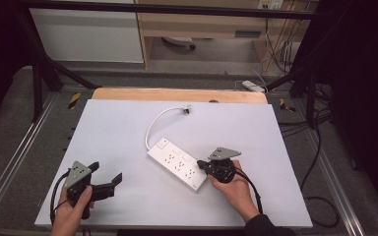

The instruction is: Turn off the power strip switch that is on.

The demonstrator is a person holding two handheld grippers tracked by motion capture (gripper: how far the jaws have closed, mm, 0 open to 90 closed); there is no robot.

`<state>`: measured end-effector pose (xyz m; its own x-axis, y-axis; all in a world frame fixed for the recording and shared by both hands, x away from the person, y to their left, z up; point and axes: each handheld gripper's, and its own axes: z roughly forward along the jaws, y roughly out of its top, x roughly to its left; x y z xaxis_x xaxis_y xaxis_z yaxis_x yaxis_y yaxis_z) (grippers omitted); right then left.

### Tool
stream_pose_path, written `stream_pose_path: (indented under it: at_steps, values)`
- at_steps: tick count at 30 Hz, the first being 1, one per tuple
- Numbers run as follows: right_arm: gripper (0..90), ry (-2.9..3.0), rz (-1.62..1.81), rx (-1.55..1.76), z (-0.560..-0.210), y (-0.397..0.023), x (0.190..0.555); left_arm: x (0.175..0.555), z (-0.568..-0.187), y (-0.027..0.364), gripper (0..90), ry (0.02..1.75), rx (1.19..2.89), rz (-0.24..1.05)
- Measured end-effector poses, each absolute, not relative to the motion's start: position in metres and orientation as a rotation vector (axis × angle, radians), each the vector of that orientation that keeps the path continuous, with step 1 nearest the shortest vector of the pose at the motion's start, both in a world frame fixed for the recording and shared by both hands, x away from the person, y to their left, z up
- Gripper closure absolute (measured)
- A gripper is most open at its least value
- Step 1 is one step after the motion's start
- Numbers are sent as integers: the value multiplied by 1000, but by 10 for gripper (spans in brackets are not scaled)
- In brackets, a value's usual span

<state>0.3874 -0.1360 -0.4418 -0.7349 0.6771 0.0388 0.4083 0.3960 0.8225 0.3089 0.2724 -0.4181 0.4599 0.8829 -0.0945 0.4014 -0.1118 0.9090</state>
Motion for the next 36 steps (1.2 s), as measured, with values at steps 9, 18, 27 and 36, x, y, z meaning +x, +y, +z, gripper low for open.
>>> stream_pose_path:
  at_steps: [9,18,27,36]
  values:
    - [900,2348,1257,939,-443,-136,387,309,-418,272,52,1111,1719,603]
    - [900,2342,1264,939,-444,-136,387,309,-418,272,52,1111,1717,602]
    - [900,2336,1266,934,-444,-136,386,309,-419,272,52,1108,1722,602]
    - [900,2334,1269,927,-445,-136,386,309,-419,272,52,1108,1723,602]
